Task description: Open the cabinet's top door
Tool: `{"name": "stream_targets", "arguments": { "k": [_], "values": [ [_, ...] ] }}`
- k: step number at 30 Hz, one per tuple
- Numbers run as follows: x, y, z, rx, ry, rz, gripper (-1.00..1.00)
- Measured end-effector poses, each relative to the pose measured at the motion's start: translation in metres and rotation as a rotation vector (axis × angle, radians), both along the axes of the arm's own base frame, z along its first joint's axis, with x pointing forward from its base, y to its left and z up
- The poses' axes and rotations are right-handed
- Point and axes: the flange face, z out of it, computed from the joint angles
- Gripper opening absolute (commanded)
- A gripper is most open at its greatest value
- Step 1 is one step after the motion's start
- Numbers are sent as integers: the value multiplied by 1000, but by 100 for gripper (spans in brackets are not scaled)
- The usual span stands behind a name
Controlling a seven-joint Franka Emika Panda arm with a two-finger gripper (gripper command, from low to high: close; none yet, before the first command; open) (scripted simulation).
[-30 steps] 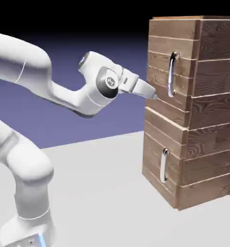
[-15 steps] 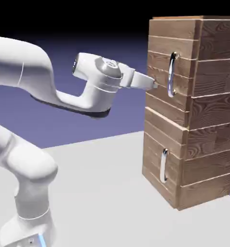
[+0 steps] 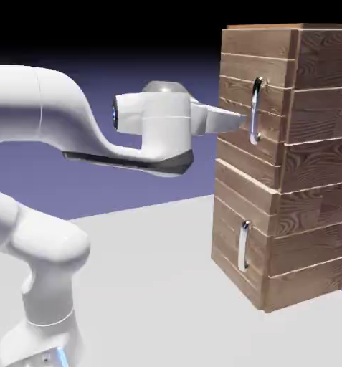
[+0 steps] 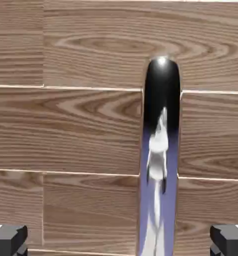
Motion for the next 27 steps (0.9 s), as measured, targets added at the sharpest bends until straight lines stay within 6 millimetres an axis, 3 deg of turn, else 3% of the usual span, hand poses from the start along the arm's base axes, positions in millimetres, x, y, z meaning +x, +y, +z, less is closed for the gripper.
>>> {"name": "stream_targets", "arguments": {
  "k": [6, 10, 11, 13, 27],
  "values": [
    [6, -16, -2, 22, -58, 14, 0],
    [48, -14, -2, 23, -57, 14, 0],
    [55, -13, -2, 21, -58, 14, -100],
    [55, -13, -2, 21, -58, 14, -100],
    [2, 25, -2, 14, -61, -233, -100]
  ]
}}
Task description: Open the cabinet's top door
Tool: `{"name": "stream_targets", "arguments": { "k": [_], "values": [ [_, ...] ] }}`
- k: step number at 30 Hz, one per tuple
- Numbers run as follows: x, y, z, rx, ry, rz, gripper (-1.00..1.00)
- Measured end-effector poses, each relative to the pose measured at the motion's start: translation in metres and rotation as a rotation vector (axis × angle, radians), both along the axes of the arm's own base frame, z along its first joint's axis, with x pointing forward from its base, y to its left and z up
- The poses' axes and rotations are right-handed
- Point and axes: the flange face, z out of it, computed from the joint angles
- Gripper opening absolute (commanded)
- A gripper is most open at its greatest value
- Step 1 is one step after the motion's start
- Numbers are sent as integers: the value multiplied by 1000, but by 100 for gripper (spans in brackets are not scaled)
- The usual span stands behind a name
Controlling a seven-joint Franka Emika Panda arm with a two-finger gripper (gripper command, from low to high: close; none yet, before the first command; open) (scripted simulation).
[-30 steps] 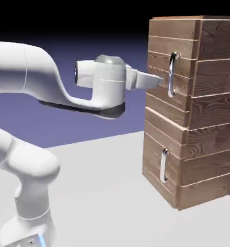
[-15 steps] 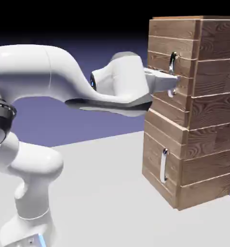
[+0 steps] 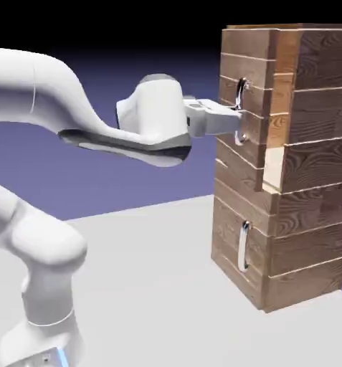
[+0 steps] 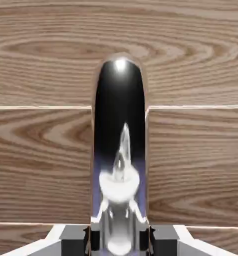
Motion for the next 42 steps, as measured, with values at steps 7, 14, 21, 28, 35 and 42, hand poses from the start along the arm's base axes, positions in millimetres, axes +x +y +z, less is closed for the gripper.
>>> {"name": "stream_targets", "arguments": {
  "k": [7, 14, 21, 28, 35, 42],
  "values": [
    [-18, 19, 0, 0, 0, -98, -100],
    [-41, 49, 0, 0, 0, -239, -100],
    [-62, 88, 0, 0, -1, -406, -100],
    [-78, 137, 0, 0, -1, -600, -100],
    [-84, 189, 0, 1, -1, -800, -100],
    [-80, 242, 0, 1, -1, -1000, -100]
  ]
}}
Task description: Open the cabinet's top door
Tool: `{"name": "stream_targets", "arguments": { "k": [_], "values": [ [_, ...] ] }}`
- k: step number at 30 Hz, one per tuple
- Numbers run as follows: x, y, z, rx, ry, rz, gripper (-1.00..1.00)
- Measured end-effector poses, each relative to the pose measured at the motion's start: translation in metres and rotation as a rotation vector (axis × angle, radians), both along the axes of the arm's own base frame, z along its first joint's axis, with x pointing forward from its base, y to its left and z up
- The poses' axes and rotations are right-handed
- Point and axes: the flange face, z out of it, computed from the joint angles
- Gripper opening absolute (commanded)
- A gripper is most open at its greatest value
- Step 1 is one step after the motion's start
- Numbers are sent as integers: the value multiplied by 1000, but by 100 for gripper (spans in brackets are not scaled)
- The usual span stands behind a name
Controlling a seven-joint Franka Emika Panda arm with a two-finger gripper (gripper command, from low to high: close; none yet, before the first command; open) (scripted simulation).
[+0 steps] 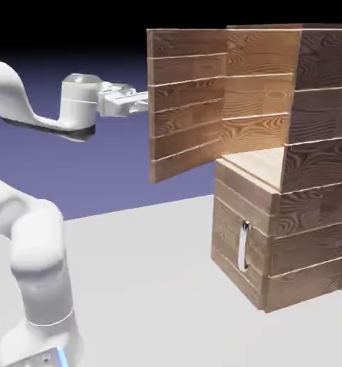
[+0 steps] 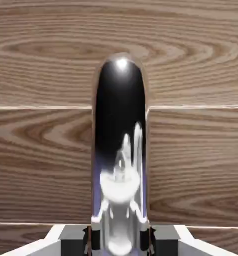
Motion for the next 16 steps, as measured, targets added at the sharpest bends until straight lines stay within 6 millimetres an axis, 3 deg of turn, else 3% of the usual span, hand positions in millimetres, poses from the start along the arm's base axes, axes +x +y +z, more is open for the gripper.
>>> {"name": "stream_targets", "arguments": {
  "k": [7, 16],
  "values": [
    [11, 41, 0, 0, 0, -161, -100],
    [28, 79, 0, 0, 0, -319, -100]
  ]
}}
